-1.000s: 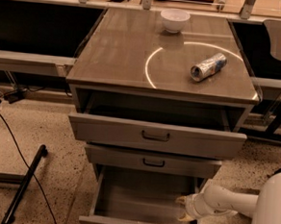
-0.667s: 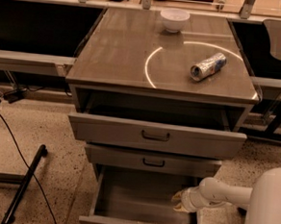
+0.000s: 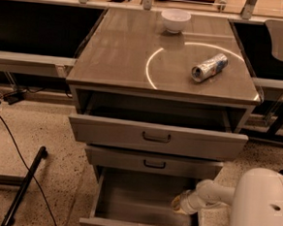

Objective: Open bottom drawer

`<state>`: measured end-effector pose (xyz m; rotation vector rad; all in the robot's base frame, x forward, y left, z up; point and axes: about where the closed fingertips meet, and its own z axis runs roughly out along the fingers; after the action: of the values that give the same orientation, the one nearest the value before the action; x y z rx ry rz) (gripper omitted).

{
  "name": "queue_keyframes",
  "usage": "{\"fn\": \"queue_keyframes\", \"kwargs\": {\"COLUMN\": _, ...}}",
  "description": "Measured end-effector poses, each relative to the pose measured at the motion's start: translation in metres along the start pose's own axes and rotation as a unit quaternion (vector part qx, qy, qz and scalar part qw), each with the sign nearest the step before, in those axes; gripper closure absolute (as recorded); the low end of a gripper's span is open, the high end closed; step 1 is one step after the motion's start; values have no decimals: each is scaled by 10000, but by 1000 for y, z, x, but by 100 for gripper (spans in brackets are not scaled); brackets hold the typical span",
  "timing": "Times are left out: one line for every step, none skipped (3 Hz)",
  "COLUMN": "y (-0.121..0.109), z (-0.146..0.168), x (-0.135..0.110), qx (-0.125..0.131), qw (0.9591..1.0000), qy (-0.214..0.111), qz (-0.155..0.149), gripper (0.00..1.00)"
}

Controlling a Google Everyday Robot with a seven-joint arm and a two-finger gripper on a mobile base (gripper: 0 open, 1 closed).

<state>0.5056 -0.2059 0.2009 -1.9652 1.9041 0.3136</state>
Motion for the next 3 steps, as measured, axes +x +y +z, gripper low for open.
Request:
{"fn": "queue_keyframes", "kwargs": {"y": 8, "z": 2, "x": 3, "qx": 17, "qw": 9998, "qy": -197, "qz": 86, "gripper": 100}}
{"fn": "queue_keyframes", "kwargs": {"y": 14, "z": -28, "x": -9, "qx": 298, "qw": 9971, "qy": -699, "qz": -8, "gripper": 100}}
{"fn": "queue_keyframes", "kwargs": {"y": 21, "z": -67, "x": -22, "qx": 565, "qw": 9920, "qy": -1111, "qz": -196, "gripper": 81}}
